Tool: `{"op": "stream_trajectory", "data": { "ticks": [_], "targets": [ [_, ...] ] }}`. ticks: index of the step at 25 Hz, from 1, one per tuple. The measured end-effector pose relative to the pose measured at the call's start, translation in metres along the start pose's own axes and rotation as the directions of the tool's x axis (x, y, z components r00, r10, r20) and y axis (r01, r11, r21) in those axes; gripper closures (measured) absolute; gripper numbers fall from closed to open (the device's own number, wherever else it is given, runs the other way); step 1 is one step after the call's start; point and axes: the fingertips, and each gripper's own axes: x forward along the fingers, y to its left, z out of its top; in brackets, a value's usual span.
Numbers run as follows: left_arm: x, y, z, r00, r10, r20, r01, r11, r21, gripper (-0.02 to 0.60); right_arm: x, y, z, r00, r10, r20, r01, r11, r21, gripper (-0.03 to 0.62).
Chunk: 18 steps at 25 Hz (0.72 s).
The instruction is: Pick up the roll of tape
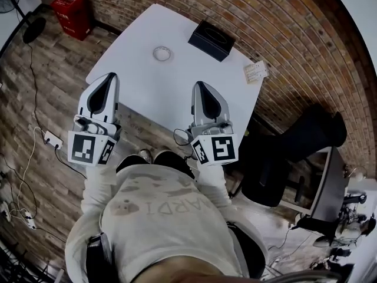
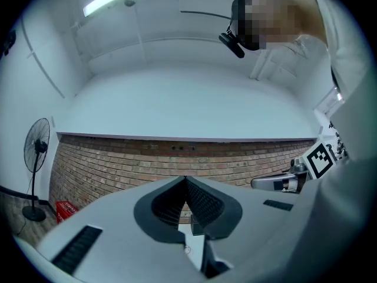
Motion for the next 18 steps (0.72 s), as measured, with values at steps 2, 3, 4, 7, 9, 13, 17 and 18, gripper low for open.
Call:
{"op": "stream_trajectory", "data": {
  "ticks": [2, 3, 4, 7, 9, 13, 17, 18],
  "targets": [
    [0.005, 0.002, -0.004, 1.0, -0.006, -0.006, 0.006, 1.0, -0.008, 0.575, 0.002, -0.004, -0.004, 1.0, -0.009, -0.013, 0.009, 1.0, 0.001, 0.583],
    [0.007, 0.002, -0.006, 1.0, -0.007, -0.008, 0.007, 1.0, -0.011, 0.575, 0.004, -0.006, -0.006, 1.0, -0.012, -0.019, 0.012, 1.0, 0.002, 0.583],
    [0.01, 0.003, -0.008, 1.0, -0.007, -0.011, 0.007, 1.0, -0.014, 0.575, 0.005, -0.008, -0.008, 1.0, -0.014, -0.024, 0.014, 1.0, 0.004, 0.583],
    [0.017, 0.005, -0.011, 1.0, -0.009, -0.012, 0.008, 1.0, -0.014, 0.575, 0.013, -0.017, -0.013, 0.999, -0.023, -0.036, 0.023, 1.0, 0.008, 0.583],
    [0.023, 0.01, -0.013, 1.0, -0.005, -0.011, 0.005, 1.0, -0.012, 0.575, 0.022, -0.021, -0.017, 0.999, -0.025, -0.048, 0.025, 1.0, 0.004, 0.583],
    [0.038, 0.026, -0.014, 1.0, 0.009, -0.008, -0.009, 1.0, -0.01, 0.575, 0.047, -0.03, -0.027, 0.996, -0.025, -0.085, 0.027, 1.0, 0.016, 0.583],
    [0.06, 0.044, -0.019, 1.0, 0.019, -0.007, -0.019, 1.0, -0.01, 0.575, 0.081, -0.044, -0.042, 0.99, -0.026, -0.138, 0.031, 0.999, 0.038, 0.583],
    [0.066, 0.048, -0.021, 1.0, 0.022, -0.01, -0.022, 1.0, -0.012, 0.575, 0.089, -0.047, -0.046, 0.988, -0.022, -0.155, 0.028, 0.999, 0.04, 0.583]
  ]
}}
